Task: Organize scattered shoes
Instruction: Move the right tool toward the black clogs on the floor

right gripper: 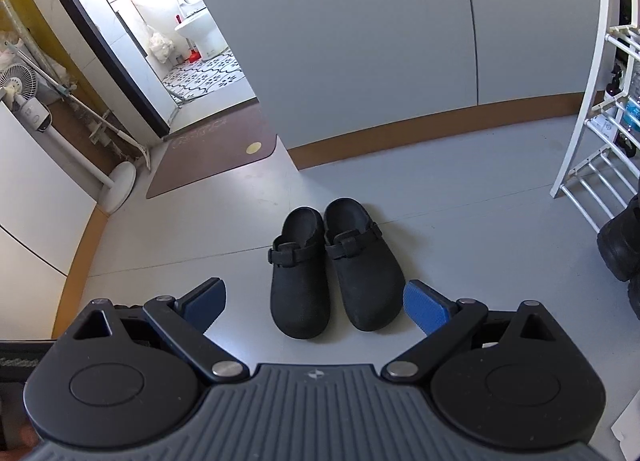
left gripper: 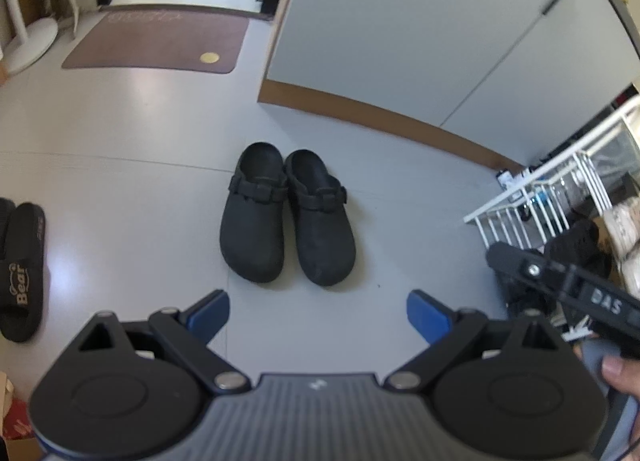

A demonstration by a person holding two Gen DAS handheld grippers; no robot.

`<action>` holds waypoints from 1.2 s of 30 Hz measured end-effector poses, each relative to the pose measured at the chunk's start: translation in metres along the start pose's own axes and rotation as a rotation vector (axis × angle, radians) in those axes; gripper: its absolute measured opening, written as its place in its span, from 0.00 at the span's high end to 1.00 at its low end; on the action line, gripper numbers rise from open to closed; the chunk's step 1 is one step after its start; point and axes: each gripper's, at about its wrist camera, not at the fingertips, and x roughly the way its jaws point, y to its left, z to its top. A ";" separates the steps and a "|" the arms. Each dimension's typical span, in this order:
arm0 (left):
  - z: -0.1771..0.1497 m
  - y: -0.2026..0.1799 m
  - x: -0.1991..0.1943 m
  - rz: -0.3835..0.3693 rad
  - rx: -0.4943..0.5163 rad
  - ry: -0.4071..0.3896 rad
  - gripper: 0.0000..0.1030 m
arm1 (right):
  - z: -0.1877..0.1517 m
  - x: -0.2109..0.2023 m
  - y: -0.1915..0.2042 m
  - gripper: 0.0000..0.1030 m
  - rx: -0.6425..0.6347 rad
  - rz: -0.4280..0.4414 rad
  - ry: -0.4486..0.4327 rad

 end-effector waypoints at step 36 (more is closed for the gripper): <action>0.051 0.029 0.031 -0.008 -0.081 0.012 0.07 | 0.049 0.171 -0.023 0.17 0.038 -0.030 0.195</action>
